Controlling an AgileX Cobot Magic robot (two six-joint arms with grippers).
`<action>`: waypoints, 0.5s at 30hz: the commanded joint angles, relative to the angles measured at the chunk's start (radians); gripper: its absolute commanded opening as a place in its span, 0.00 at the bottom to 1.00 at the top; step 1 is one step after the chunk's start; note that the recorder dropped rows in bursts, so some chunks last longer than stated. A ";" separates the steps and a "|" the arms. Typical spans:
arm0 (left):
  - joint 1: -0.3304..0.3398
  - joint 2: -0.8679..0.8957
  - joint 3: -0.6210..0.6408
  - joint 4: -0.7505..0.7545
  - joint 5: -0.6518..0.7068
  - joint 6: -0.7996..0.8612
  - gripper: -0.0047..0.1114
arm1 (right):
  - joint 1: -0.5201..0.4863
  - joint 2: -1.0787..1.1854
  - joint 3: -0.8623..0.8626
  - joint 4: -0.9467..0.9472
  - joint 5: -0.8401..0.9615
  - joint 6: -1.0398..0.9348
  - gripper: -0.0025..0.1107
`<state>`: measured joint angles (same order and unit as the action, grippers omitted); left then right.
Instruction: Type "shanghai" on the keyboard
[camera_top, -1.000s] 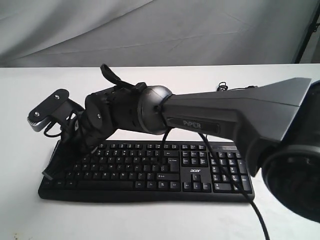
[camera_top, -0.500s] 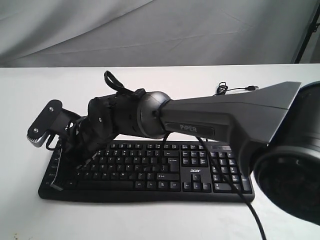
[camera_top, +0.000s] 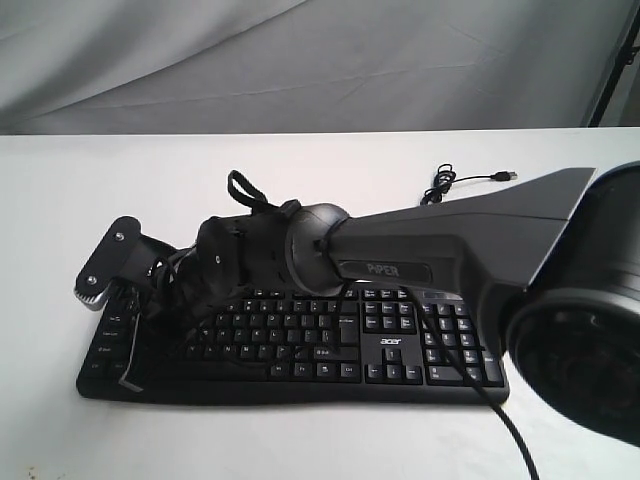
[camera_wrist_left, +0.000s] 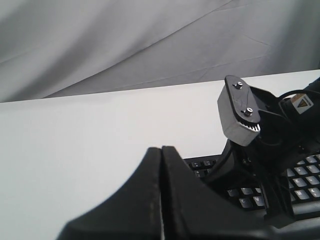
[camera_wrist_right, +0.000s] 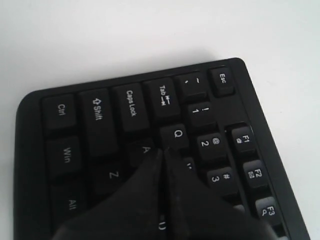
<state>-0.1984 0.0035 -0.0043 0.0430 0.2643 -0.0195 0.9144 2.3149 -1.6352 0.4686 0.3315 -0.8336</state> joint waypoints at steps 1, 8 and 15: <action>-0.004 -0.003 0.004 0.001 -0.005 -0.003 0.04 | -0.007 -0.002 0.005 0.009 -0.017 -0.008 0.02; -0.004 -0.003 0.004 0.001 -0.005 -0.003 0.04 | -0.007 0.008 0.005 0.011 -0.010 -0.008 0.02; -0.004 -0.003 0.004 0.001 -0.005 -0.003 0.04 | -0.007 0.004 0.005 0.011 -0.006 -0.025 0.02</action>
<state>-0.1984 0.0035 -0.0043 0.0430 0.2643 -0.0195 0.9144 2.3268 -1.6352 0.4763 0.3229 -0.8457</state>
